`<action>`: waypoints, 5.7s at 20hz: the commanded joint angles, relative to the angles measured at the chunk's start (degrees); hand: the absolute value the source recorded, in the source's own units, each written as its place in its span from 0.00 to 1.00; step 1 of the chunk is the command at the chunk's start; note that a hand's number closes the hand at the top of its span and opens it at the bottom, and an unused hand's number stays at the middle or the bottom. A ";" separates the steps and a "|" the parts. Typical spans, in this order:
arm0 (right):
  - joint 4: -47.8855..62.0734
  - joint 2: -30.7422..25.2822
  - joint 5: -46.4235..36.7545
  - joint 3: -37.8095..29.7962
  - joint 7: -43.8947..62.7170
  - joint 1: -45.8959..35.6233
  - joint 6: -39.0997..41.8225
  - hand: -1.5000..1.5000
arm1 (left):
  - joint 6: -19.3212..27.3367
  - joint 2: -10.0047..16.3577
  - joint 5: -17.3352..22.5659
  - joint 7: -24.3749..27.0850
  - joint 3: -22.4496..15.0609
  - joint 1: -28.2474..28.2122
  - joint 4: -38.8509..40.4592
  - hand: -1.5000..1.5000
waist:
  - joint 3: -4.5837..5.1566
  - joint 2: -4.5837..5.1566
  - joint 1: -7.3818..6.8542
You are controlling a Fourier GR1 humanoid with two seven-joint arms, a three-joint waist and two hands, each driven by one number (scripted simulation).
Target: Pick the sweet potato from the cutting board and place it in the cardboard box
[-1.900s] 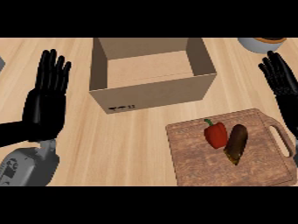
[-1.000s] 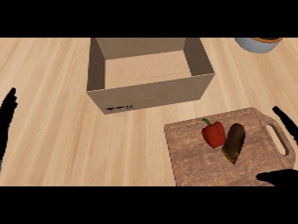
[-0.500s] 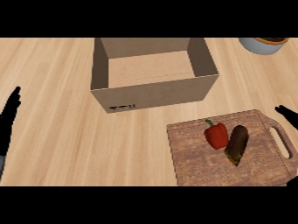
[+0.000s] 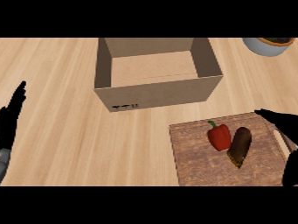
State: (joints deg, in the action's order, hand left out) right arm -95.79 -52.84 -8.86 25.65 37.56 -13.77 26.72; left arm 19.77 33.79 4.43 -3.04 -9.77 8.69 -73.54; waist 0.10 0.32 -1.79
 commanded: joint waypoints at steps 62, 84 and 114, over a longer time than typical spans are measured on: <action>5.15 43.41 -51.58 -4.48 15.85 4.07 -24.90 1.00 | -10.43 -9.33 -12.97 -1.48 16.11 -6.14 -4.89 0.50 | -0.13 -1.04 3.55; -1.72 52.73 -63.54 -5.59 20.94 -25.20 -19.65 1.00 | -12.97 -9.74 -14.50 -0.24 17.72 -1.04 -1.42 0.50 | -0.08 -0.11 0.99; 73.96 52.21 -43.67 -36.93 3.58 -59.16 -60.69 0.00 | -12.51 -14.12 -17.07 0.93 15.10 -0.65 -2.78 0.50 | -0.11 1.51 -2.99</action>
State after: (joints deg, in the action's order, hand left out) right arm -26.26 -0.58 -55.71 -7.25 42.39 -72.09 -31.35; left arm 6.98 20.68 -12.49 -2.67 5.89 8.95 -75.61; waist 0.03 1.72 -4.19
